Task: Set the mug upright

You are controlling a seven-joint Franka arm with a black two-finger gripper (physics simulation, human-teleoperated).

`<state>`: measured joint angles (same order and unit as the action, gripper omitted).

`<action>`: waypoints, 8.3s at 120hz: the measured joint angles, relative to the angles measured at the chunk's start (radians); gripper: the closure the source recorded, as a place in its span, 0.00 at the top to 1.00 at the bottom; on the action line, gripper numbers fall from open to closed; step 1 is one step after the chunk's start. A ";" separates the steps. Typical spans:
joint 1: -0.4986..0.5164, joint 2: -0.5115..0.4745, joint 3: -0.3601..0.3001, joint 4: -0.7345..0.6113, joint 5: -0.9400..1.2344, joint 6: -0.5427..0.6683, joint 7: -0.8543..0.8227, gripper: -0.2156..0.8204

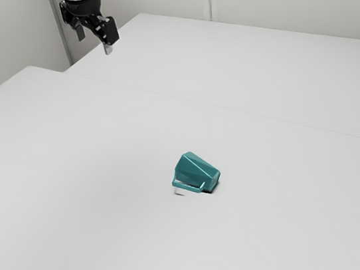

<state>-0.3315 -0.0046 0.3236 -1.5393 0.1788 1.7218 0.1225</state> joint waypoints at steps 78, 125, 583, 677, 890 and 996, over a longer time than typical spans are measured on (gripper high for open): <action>0.034 -0.092 0.027 -0.228 -0.129 0.141 0.035 0.77; 0.023 -0.192 0.091 -0.503 -0.415 0.313 0.067 0.77; -0.012 0.168 -0.002 -0.477 -1.351 0.284 0.978 0.04; 0.014 0.093 -0.075 -0.460 -0.456 0.518 0.574 0.04; 0.064 0.235 -0.073 -0.427 -0.397 0.578 0.329 0.49; 0.145 -0.013 -0.049 -0.188 -0.118 0.270 0.302 0.76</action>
<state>-0.1867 -0.0173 0.2748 -1.7272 0.0611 1.9920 0.4245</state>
